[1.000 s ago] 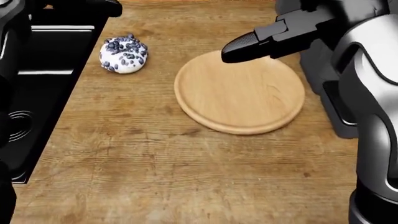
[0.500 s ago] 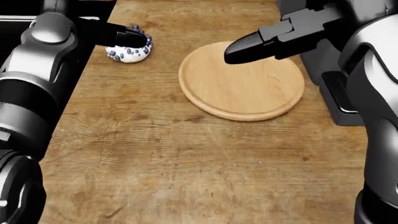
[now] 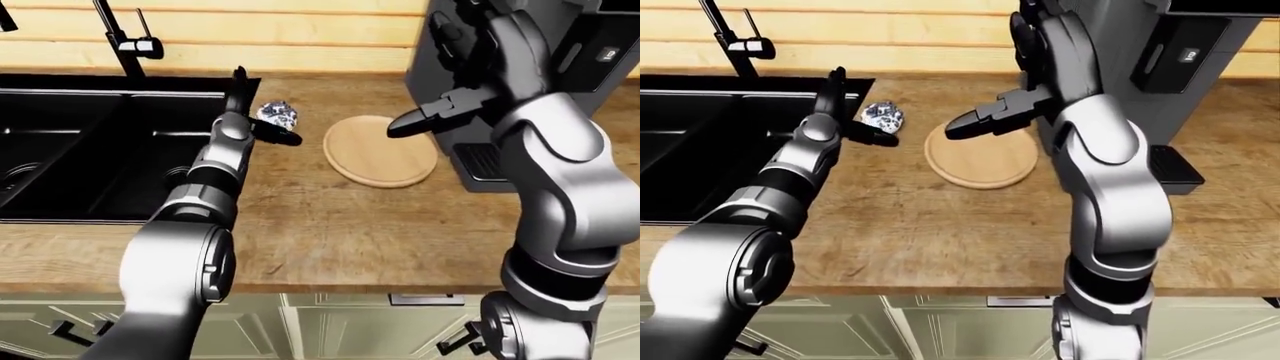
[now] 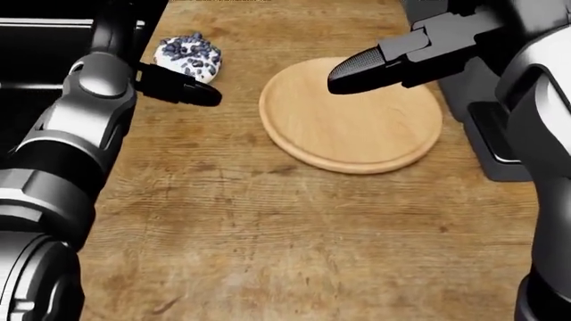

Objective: Place the pastries on the plates.

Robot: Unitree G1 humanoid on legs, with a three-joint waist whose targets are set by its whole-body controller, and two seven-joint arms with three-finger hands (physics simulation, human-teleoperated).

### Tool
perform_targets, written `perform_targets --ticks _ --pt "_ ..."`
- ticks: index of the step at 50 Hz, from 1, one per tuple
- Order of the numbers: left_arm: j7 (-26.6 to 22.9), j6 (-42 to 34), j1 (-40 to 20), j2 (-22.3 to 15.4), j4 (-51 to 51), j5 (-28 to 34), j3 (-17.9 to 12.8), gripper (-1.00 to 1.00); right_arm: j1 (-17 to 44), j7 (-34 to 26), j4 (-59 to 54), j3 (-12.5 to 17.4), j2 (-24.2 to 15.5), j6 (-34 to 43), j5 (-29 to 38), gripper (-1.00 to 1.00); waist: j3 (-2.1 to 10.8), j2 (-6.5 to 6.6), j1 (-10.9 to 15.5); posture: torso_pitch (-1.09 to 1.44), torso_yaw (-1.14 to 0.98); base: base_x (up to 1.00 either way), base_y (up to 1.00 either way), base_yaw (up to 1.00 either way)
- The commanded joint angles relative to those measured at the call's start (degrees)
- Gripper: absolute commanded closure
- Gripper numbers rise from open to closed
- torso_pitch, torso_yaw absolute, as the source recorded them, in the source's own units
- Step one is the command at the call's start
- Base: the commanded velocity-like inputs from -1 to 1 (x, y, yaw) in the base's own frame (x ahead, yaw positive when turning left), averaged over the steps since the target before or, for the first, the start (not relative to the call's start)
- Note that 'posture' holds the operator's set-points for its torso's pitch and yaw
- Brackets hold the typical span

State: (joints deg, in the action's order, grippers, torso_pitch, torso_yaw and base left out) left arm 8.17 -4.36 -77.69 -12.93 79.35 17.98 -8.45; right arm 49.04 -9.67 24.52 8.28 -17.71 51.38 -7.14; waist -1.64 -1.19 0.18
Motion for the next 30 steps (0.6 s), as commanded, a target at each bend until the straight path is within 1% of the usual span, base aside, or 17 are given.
perform_targets --ticks 1,6,9,12,15,16,18,19,22,25,30 --pt "0.3 0.9 -2.2 -0.5 -2.4 1.6 0.1 -1.0 1.6 0.4 1.5 0.8 -0.5 -1.2 0.1 -1.0 1.81 0.05 0.0 0.0 0.0 0.0 0.0 0.0" --pt "0.0 0.4 -2.0 -0.2 -2.3 3.2 0.1 -1.0 1.2 0.6 2.1 1.0 -0.7 -0.8 -0.2 -1.0 1.86 0.04 0.0 0.0 0.0 0.0 0.0 0.0" --pt "0.1 0.4 -1.8 0.1 -2.2 3.4 -0.4 -1.0 0.9 0.7 2.5 1.1 -0.8 -0.6 -0.3 -1.0 1.86 0.04 -0.1 0.0 0.0 0.0 0.0 0.0" --pt "2.6 0.8 -2.6 0.0 -2.3 1.5 -2.4 -1.0 0.6 0.8 2.5 1.0 -0.9 -1.0 -0.2 -1.0 1.87 0.04 -0.1 0.0 0.0 0.0 0.0 0.0" --pt "0.3 1.4 -3.4 0.2 -2.3 0.5 -2.6 -1.0 0.5 0.9 2.4 0.9 -0.7 -1.2 -0.2 -1.0 1.82 0.05 -0.2 0.0 0.0 0.0 0.0 0.0" --pt "0.4 1.7 -3.6 0.1 -2.3 0.9 -2.2 -1.0 0.5 0.9 2.3 1.0 -0.6 -1.2 -0.3 -1.0 1.81 0.05 -0.2 0.0 0.0 0.0 0.0 0.0" --pt "0.4 2.0 -4.1 0.0 -2.4 -0.6 -3.2 -1.0 0.7 1.0 2.5 1.0 -0.6 -1.0 -0.5 -1.0 1.77 0.05 -0.1 0.0 0.0 0.0 0.0 0.0" --pt "0.1 1.9 -4.3 -0.2 -2.3 -0.4 -2.9 -1.0 0.7 1.0 2.6 0.9 -0.6 -0.9 -0.5 -1.0 1.72 0.07 -0.1 0.0 0.0 0.0 0.0 0.0" --pt "0.0 2.8 -4.9 -0.5 -2.3 -1.4 -3.4 -1.0 1.5 1.2 3.2 1.1 -0.8 0.2 -0.8 -1.0 1.36 0.13 -0.1 0.02 0.0 0.0 0.0 0.0" --pt "-0.1 3.0 -5.3 -0.8 -2.3 -1.7 -3.4 -1.0 3.9 1.6 6.5 2.0 -1.7 4.4 -2.0 -1.0 0.8 0.19 -0.1 0.04 0.0 0.0 0.0 0.0" --pt "-0.6 2.5 -5.5 -1.3 -2.1 -1.7 -3.4 -1.0 6.6 2.5 10.6 2.9 -3.2 9.6 -4.0 -1.0 -0.6 0.27 0.0 0.07 0.0 0.0 0.0 0.0"
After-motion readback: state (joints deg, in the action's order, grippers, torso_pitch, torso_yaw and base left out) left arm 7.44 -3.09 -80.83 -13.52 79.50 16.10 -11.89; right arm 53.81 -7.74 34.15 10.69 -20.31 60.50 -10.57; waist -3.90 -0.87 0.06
